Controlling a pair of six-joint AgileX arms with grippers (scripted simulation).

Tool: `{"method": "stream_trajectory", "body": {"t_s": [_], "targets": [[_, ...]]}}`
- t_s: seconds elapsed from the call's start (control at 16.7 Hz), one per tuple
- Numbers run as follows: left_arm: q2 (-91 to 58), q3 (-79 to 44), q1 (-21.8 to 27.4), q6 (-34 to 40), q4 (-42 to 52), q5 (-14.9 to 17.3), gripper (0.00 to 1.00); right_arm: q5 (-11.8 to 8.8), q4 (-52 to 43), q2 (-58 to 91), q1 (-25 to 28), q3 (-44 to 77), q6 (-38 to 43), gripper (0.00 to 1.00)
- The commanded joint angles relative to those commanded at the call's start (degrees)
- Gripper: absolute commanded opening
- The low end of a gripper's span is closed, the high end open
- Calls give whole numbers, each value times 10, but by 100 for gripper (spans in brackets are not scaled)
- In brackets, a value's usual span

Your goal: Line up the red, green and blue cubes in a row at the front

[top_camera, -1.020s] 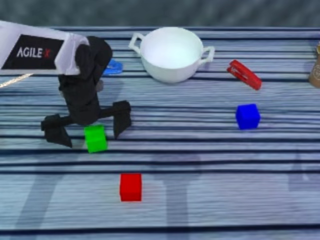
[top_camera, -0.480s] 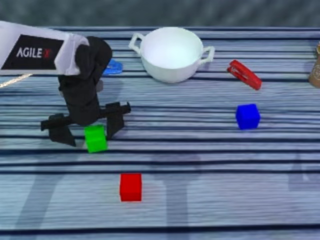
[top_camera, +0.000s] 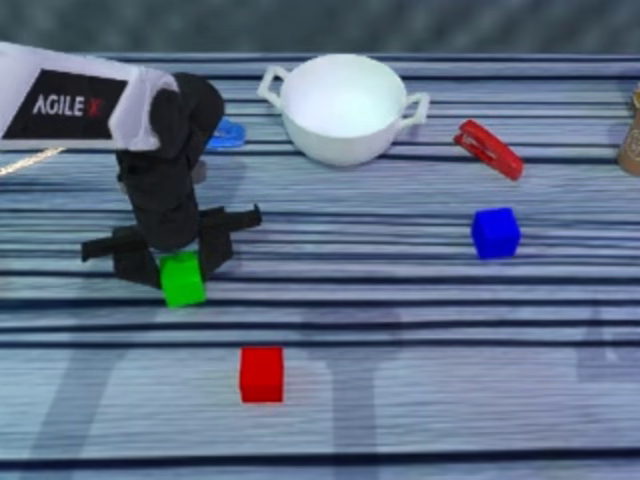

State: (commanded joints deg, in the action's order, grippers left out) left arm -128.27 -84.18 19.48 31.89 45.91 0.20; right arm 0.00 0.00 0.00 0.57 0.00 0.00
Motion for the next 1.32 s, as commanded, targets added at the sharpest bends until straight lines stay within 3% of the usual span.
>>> {"method": "stream_trajectory", "body": {"t_s": [0.48,0.9,1.32], "targets": [[10,-3,-1,-3,7,-3,0,0,0,0,0,0,0,100],[62,-69,-11,-1,129,-4,0,0,0,0,0,0,0,100],[66,-76,0,2,139,-4,0,0,0,0,0,0,0,100]]}}
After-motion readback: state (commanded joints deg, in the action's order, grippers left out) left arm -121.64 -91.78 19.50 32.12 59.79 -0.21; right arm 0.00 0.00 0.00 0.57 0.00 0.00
